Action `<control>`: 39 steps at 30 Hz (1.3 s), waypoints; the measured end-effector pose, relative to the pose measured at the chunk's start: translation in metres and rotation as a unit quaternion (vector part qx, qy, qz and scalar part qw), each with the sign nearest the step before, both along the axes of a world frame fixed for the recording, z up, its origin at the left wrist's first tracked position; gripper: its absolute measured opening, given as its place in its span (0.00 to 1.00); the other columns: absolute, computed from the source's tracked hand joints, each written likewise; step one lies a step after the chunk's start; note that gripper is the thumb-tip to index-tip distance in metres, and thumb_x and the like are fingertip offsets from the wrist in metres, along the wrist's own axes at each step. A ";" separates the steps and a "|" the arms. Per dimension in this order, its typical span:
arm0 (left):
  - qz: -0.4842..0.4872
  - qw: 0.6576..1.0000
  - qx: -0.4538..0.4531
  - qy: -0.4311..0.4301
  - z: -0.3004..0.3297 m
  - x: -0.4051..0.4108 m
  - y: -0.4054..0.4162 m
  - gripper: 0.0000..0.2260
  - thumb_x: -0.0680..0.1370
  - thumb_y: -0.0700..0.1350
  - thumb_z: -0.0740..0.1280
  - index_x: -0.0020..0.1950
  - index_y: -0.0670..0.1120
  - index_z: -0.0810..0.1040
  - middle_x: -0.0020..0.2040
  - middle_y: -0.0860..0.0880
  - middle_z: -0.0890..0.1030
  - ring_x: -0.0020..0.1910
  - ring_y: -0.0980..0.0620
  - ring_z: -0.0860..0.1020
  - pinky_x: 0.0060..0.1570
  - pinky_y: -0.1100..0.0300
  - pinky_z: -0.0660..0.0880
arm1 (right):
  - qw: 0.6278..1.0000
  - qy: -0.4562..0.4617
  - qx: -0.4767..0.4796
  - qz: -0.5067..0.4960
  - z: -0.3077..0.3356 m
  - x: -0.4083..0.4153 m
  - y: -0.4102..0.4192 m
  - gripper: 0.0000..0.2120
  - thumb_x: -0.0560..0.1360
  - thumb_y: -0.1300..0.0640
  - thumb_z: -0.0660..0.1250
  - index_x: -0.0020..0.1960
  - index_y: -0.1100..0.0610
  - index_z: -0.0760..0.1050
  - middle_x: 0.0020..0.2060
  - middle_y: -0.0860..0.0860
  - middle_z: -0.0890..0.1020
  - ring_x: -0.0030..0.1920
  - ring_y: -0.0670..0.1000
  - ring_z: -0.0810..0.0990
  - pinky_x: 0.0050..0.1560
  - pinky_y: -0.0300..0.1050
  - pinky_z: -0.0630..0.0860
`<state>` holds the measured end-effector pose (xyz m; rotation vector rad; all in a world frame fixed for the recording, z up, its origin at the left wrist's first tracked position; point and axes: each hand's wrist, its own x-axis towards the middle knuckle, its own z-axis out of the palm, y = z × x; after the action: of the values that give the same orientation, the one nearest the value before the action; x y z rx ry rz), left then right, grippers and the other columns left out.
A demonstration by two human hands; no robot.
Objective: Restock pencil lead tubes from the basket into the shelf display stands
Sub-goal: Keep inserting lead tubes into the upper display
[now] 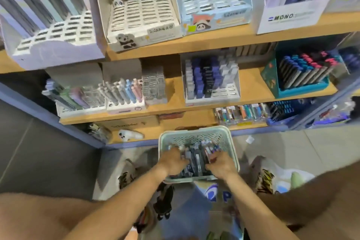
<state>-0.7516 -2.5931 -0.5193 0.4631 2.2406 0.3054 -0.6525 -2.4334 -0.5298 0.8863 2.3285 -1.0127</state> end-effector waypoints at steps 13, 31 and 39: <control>0.289 0.947 0.080 -0.115 -0.133 0.018 0.069 0.12 0.77 0.48 0.70 0.56 0.43 0.83 0.53 0.42 0.86 0.55 0.41 0.83 0.56 0.50 0.80 | 0.993 -0.055 -0.010 -0.102 -0.111 -0.044 0.017 0.24 0.72 0.60 0.74 0.65 0.63 0.70 0.60 0.61 0.80 0.61 0.61 0.80 0.60 0.50 0.78; 0.473 0.853 0.121 -0.183 -0.145 0.010 0.084 0.30 0.72 0.54 0.78 0.65 0.43 0.69 0.61 0.41 0.80 0.56 0.44 0.81 0.53 0.52 0.80 | 0.958 0.028 -0.139 -0.249 -0.203 -0.036 0.016 0.27 0.65 0.68 0.79 0.49 0.44 0.71 0.49 0.52 0.83 0.51 0.57 0.84 0.56 0.60 0.82; 0.479 0.839 0.135 -0.219 -0.150 0.008 0.088 0.26 0.75 0.40 0.78 0.67 0.34 0.70 0.44 0.42 0.80 0.39 0.51 0.80 0.24 0.64 0.74 | 0.967 0.061 -0.178 -0.172 -0.133 -0.035 0.018 0.25 0.70 0.67 0.77 0.65 0.59 0.77 0.55 0.52 0.80 0.58 0.54 0.80 0.62 0.46 0.77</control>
<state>-0.7436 -2.5048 -0.6692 -0.6003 1.7982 1.1243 -0.6875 -2.4153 -0.6627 1.1235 2.0269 -1.6086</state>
